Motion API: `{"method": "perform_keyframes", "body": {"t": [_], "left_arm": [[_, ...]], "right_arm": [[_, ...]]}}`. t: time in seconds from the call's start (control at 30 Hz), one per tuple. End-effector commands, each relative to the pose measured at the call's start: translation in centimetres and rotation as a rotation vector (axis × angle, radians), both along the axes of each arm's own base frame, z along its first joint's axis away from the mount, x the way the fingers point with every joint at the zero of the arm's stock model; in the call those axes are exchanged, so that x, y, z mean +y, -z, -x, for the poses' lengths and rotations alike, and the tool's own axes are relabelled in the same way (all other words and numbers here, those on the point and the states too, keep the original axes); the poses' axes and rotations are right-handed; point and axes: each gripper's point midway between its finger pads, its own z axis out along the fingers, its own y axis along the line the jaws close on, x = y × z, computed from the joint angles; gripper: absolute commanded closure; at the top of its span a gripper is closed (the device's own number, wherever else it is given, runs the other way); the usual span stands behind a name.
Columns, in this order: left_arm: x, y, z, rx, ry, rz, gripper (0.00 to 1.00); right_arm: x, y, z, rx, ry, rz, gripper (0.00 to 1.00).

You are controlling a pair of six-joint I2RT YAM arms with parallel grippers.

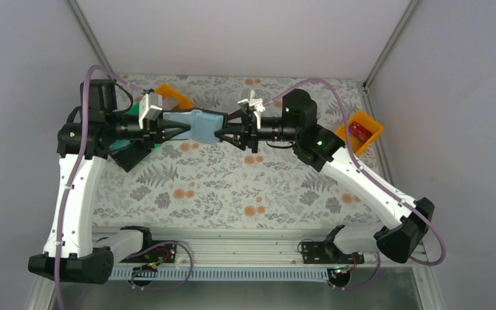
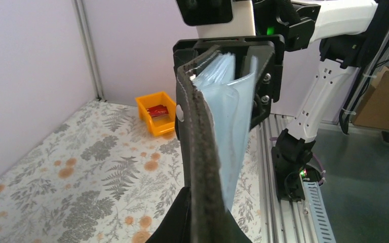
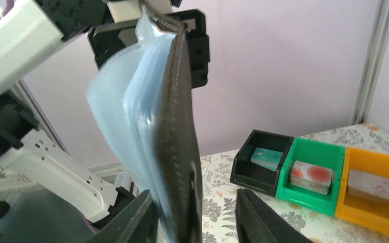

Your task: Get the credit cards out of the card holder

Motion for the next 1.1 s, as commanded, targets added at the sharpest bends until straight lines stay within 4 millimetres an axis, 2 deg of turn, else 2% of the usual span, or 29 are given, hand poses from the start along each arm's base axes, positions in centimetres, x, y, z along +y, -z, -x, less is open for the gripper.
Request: {"method": "perform_keyframes", "body": {"t": [0.0,0.07,0.2,0.5,0.57,0.63,0.67,0.77,0.83,0.93,1.0,1.07], "left_arm": [[-0.2,-0.7,1.0,-0.036,0.055,0.039,0.98],[-0.2,-0.7,1.0,-0.038,0.049,0.037,0.98],[-0.2,-0.8,1.0,-0.039,0.048,0.037,0.98],[-0.1,-0.6,0.8,-0.033,0.038,0.032,0.98],[-0.1,-0.2,0.5,-0.025,0.021,0.022,0.98],[0.0,0.1,0.2,-0.026,-0.002,0.007,0.97],[0.1,0.2,0.0,-0.027,-0.015,-0.002,0.91],[0.5,0.5,-0.7,-0.056,-0.067,-0.050,0.60],[0.8,0.5,-1.0,-0.083,-0.096,-0.083,0.39],[1.2,0.6,-1.5,-0.113,-0.140,-0.125,0.15],[1.5,0.5,-2.1,-0.126,-0.175,-0.140,0.01],[1.7,0.7,-3.0,-0.113,-0.214,-0.146,0.00]], "right_arm": [[0.4,-2.2,-0.6,-0.021,0.030,-0.070,0.64],[0.8,-2.3,-0.6,-0.018,0.021,-0.069,0.68],[2.2,-1.9,-0.7,-0.015,0.010,-0.055,0.69],[5.0,-2.6,1.5,-0.045,-0.085,-0.057,0.72],[4.9,-2.4,1.6,-0.041,-0.090,-0.053,0.79],[4.6,-2.6,1.7,-0.039,-0.078,-0.054,0.91],[4.4,-2.6,1.6,-0.035,-0.065,-0.054,0.96],[3.8,-2.9,0.9,-0.001,-0.006,-0.050,0.96],[3.6,-2.8,-0.2,0.035,0.055,-0.032,0.96],[3.0,-2.8,-2.3,0.103,0.193,-0.012,0.96],[2.4,-2.3,-4.3,0.176,0.328,0.009,0.96],[2.0,-2.1,-5.6,0.229,0.409,0.013,0.96]]}}
